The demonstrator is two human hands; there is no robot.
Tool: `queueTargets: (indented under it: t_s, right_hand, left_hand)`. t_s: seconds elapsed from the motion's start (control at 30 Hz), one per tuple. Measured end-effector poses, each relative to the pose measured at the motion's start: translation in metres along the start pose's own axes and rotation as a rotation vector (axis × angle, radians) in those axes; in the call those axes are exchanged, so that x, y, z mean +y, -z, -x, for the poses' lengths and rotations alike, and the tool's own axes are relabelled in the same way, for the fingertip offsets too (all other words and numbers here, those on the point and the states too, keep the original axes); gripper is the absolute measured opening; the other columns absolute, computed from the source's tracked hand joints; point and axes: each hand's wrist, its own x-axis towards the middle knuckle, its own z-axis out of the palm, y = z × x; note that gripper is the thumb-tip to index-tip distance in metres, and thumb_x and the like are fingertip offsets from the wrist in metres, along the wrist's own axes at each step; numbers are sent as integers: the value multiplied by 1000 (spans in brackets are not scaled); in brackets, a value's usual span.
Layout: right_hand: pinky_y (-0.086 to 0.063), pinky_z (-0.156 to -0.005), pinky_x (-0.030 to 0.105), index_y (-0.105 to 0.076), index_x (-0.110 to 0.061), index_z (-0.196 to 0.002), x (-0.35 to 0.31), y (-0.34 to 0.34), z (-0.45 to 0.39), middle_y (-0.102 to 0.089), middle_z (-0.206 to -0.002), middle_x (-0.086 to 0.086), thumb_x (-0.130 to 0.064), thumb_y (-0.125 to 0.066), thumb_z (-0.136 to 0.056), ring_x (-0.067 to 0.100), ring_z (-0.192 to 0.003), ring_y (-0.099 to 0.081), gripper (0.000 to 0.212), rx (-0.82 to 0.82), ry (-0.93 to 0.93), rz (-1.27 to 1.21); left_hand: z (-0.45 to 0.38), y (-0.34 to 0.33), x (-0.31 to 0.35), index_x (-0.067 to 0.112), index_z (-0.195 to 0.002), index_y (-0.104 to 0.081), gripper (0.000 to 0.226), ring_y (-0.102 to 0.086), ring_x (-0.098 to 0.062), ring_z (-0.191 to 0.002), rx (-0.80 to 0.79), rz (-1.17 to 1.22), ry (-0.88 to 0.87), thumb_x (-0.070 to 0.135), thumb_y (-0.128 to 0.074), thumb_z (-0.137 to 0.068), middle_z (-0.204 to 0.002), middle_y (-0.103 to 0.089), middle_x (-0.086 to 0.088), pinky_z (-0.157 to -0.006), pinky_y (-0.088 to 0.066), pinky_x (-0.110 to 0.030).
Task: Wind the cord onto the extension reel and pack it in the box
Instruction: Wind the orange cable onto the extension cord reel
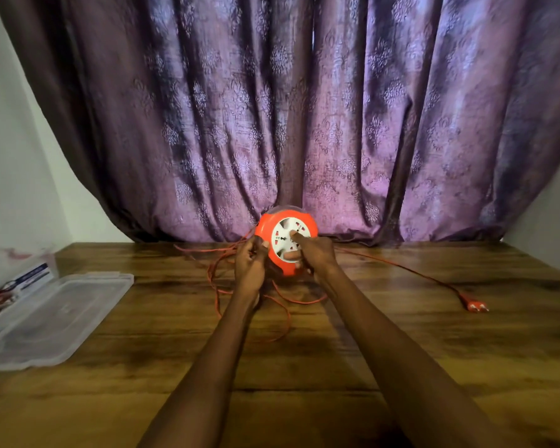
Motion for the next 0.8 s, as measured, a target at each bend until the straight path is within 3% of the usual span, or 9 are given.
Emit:
queueTargets:
  t_s: [0.03, 0.1, 0.17, 0.27, 0.37, 0.53, 0.63, 0.7, 0.8]
  right_hand:
    - [-57, -55, 38, -69, -11, -74, 1, 5, -4, -74, -64, 7, -53, -70, -79, 27, -55, -68, 42, 20, 57, 161]
    - [-57, -76, 42, -68, -19, -72, -1, 18, -6, -75, -77, -1, -56, -66, -78, 25, -78, -70, 37, 86, 246, 560]
    - [-53, -75, 38, -66, -27, -89, 1, 31, -7, -68, -100, -1, -41, -65, -84, 24, -91, -64, 14, 121, 669, 893]
    - [-50, -76, 39, -65, -33, -111, 1, 46, -13, -59, -118, 3, -24, -58, -82, 28, -103, -56, 31, -77, 1255, 1224]
    - [-43, -84, 38, -59, -43, -122, -12, 52, -12, -53, -138, 5, -31, -43, -85, 27, -119, -52, 42, -208, 1441, 1460]
    - [-39, -84, 37, -54, -52, -130, -29, 58, -7, -57, -137, 9, -26, -44, -93, 28, -111, -58, 47, -264, 1601, 1762]
    - [-31, -79, 38, -57, -51, -128, -31, 58, -13, -67, -116, 6, -33, -62, -86, 27, -98, -61, 47, -177, 1598, 1854]
    - [-33, -77, 38, -55, -46, -132, -32, 56, -9, -72, -97, 4, -48, -69, -78, 29, -88, -63, 56, -75, 1420, 1852]
    - [-44, -86, 39, -47, -32, -139, -31, 41, 7, -72, -108, 12, -65, -62, -79, 33, -99, -67, 70, 74, 883, 1542]
  left_hand:
    - [-1, 1, 0, 17, -86, -62, 9, -50, -11, -74, 12, 21, 7, 19, -64, -95, -84, -58, -2, -68, -44, -33]
    - [-5, 3, 0, 16, -94, -68, 6, -56, -10, -77, 24, 78, 46, 15, -63, -96, -90, -65, 0, -70, -48, -30]
    - [-10, 6, -3, 10, -104, -70, 12, -55, -7, -70, 35, 99, 92, 16, -64, -95, -82, -66, 6, -66, -46, -29]
    - [-15, 11, -4, 11, -102, -71, 11, -53, -7, -68, 12, 93, 155, 16, -65, -94, -81, -65, 6, -65, -47, -29]
    - [-15, 17, -3, 16, -94, -71, 6, -50, -9, -60, -55, 73, 180, 17, -65, -95, -83, -60, -6, -57, -42, -27]
    - [-16, 17, 0, 12, -103, -70, 11, -55, -15, -64, -119, 100, 241, 16, -65, -94, -87, -64, -11, -64, -45, -31]
    - [-12, 9, -3, 16, -97, -68, 4, -51, -13, -51, -139, 107, 250, 17, -65, -94, -74, -56, -7, -52, -50, -29]
    - [-6, 3, -2, 18, -92, -65, 4, -50, -11, -53, -146, 125, 239, 15, -64, -95, -69, -52, -1, -52, -53, -32]
    - [2, -8, 2, 19, -87, -66, 10, -50, -9, -60, -136, 164, 211, 13, -65, -95, -64, -55, 8, -64, -57, -38]
